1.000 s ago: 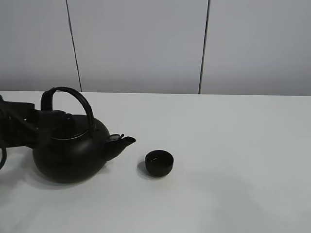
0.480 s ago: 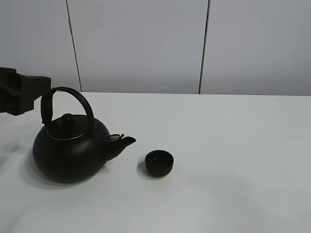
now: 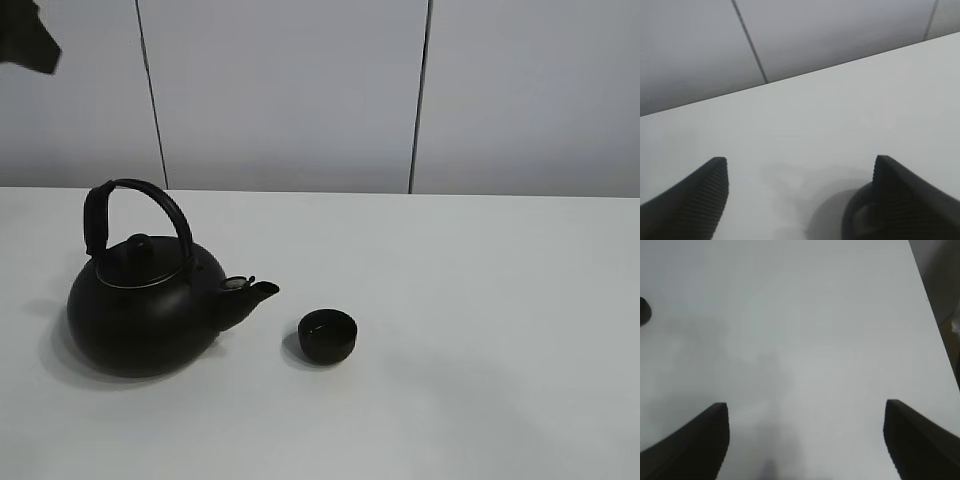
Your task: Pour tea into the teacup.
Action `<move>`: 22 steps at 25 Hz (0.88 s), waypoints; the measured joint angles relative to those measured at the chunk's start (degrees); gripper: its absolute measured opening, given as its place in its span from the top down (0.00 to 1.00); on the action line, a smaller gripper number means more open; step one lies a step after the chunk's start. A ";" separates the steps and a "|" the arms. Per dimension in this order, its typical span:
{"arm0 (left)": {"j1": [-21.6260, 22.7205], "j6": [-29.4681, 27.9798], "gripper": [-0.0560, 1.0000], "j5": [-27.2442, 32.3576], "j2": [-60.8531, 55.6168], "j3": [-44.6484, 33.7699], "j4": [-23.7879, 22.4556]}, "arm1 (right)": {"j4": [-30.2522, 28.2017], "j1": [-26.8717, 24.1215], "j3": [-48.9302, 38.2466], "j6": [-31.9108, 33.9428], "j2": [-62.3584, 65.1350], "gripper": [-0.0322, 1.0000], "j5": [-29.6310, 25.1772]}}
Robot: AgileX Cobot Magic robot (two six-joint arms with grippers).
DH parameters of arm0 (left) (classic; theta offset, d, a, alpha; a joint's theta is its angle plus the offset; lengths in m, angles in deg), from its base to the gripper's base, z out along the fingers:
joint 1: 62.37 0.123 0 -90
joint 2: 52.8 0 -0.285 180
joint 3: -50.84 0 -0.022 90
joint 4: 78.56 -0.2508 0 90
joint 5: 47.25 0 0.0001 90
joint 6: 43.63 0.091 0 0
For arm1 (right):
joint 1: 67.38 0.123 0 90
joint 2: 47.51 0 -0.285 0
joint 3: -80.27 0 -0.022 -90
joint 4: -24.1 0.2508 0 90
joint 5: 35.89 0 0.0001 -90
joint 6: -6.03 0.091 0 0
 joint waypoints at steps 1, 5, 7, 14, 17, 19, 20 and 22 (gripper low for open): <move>1.16 -0.17 0.40 3.39 0.00 2.82 0.00 | 0.00 0.00 0.00 0.00 0.00 0.41 0.00; 11.03 1.43 0.38 13.14 0.00 11.39 1.18 | 0.00 0.00 0.00 0.00 0.00 0.41 0.00; 18.16 3.84 0.37 15.98 -0.06 14.32 4.58 | 0.00 0.00 0.00 0.00 0.00 0.41 0.00; 37.81 22.99 0.37 20.76 -3.74 15.45 27.36 | 0.00 0.00 0.00 0.00 0.00 0.41 0.00; 39.39 30.40 0.37 25.73 -7.59 15.45 36.79 | 0.00 0.00 0.00 0.00 0.00 0.41 0.00; 39.10 33.46 0.37 29.19 -11.58 15.45 40.43 | 0.00 0.00 0.00 0.00 0.00 0.41 0.00; 38.60 33.91 0.37 30.84 -13.44 15.45 41.51 | 0.00 0.00 0.00 0.00 0.00 0.41 0.00; 37.24 33.71 0.37 33.99 -18.04 15.56 42.17 | 0.00 0.00 0.00 0.00 0.00 0.41 0.00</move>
